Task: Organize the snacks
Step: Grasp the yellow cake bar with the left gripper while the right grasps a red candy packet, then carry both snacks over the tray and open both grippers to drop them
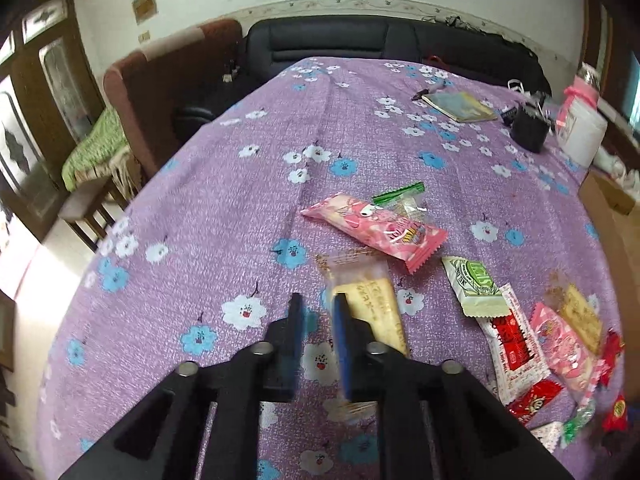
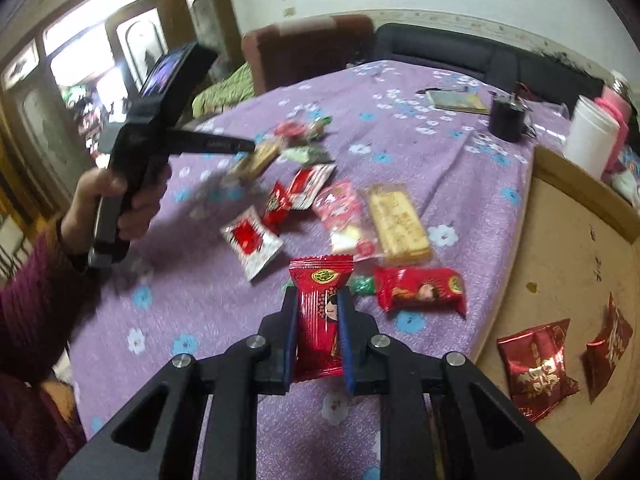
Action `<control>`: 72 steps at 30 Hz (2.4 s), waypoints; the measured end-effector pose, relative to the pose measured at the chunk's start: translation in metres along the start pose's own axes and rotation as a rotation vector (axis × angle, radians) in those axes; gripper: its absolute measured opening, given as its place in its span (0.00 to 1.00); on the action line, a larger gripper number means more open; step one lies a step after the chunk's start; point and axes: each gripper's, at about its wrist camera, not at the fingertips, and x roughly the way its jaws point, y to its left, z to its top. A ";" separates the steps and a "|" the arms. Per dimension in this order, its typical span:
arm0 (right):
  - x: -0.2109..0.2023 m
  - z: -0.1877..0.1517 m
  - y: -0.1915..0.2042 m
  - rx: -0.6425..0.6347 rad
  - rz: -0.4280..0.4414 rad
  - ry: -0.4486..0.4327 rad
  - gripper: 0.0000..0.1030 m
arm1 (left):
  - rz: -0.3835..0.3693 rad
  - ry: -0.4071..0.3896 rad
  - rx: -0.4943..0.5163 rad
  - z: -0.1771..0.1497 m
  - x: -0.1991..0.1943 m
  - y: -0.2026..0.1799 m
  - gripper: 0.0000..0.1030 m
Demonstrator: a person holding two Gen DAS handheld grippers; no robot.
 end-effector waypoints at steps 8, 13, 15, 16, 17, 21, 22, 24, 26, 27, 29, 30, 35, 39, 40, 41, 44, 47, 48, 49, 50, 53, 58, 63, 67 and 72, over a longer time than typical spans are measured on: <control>-0.002 0.004 -0.012 0.074 0.014 -0.021 0.17 | -0.054 0.042 0.005 0.000 0.010 -0.012 0.76; -0.006 0.004 -0.013 0.094 0.011 -0.034 0.17 | 0.015 0.016 0.080 -0.004 0.012 -0.031 0.63; -0.008 0.005 -0.014 0.101 0.013 -0.040 0.17 | 0.013 -0.004 0.106 -0.008 0.008 -0.038 0.39; -0.008 0.005 -0.014 0.105 0.010 -0.043 0.17 | 0.023 -0.013 0.128 -0.010 0.006 -0.042 0.35; -0.009 0.005 -0.015 0.109 0.010 -0.046 0.17 | 0.052 -0.029 0.152 -0.012 0.005 -0.047 0.35; -0.012 0.006 -0.020 0.131 0.010 -0.060 0.17 | 0.061 -0.046 0.175 -0.016 0.000 -0.047 0.34; -0.013 0.006 -0.020 0.135 0.012 -0.063 0.17 | 0.051 -0.043 0.163 -0.015 -0.001 -0.043 0.34; -0.014 0.007 -0.022 0.145 0.011 -0.073 0.17 | 0.029 -0.065 0.128 -0.013 -0.008 -0.035 0.34; -0.016 0.008 -0.024 0.152 0.011 -0.083 0.17 | 0.009 -0.095 0.102 -0.012 -0.017 -0.029 0.34; -0.017 0.008 -0.025 0.158 0.012 -0.088 0.17 | -0.005 -0.114 0.089 -0.012 -0.023 -0.027 0.34; -0.020 0.008 -0.027 0.174 0.017 -0.103 0.17 | -0.028 -0.152 0.073 -0.012 -0.034 -0.025 0.34; -0.022 0.008 -0.030 0.184 0.019 -0.112 0.17 | -0.039 -0.169 0.071 -0.012 -0.040 -0.026 0.34; -0.029 0.007 -0.045 0.258 0.052 -0.150 0.17 | -0.121 -0.212 0.076 -0.009 -0.066 -0.033 0.34; -0.036 0.007 -0.056 0.308 0.048 -0.177 0.17 | -0.154 -0.226 0.093 -0.008 -0.083 -0.046 0.34; -0.037 0.007 -0.058 0.321 0.053 -0.183 0.17 | -0.157 -0.229 0.099 -0.008 -0.086 -0.051 0.34; -0.039 0.006 -0.062 0.336 0.059 -0.190 0.17 | -0.160 -0.232 0.107 -0.008 -0.088 -0.057 0.34; -0.042 0.005 -0.070 0.369 0.057 -0.201 0.17 | -0.183 -0.240 0.137 -0.009 -0.098 -0.076 0.34; -0.043 0.004 -0.080 0.405 0.054 -0.206 0.17 | -0.205 -0.247 0.174 -0.013 -0.106 -0.096 0.34; -0.044 0.003 -0.084 0.420 0.056 -0.210 0.17 | -0.212 -0.248 0.186 -0.014 -0.108 -0.103 0.34; -0.045 0.003 -0.086 0.428 0.059 -0.212 0.17 | -0.218 -0.247 0.195 -0.015 -0.110 -0.109 0.34; -0.048 0.003 -0.089 0.438 0.058 -0.218 0.17 | -0.227 -0.245 0.206 -0.015 -0.111 -0.116 0.34; -0.051 0.002 -0.095 0.460 0.051 -0.227 0.17 | -0.247 -0.237 0.227 -0.015 -0.113 -0.134 0.34; -0.065 -0.003 -0.115 0.513 0.002 -0.253 0.17 | -0.295 -0.208 0.256 -0.014 -0.114 -0.168 0.34; -0.083 -0.018 -0.151 0.625 -0.104 -0.278 0.19 | -0.344 -0.166 0.290 -0.017 -0.110 -0.209 0.34; -0.092 -0.032 -0.177 0.712 -0.185 -0.277 0.19 | -0.390 -0.120 0.322 -0.025 -0.106 -0.248 0.34; -0.093 -0.042 -0.193 0.764 -0.246 -0.261 0.19 | -0.430 -0.079 0.382 -0.040 -0.096 -0.295 0.33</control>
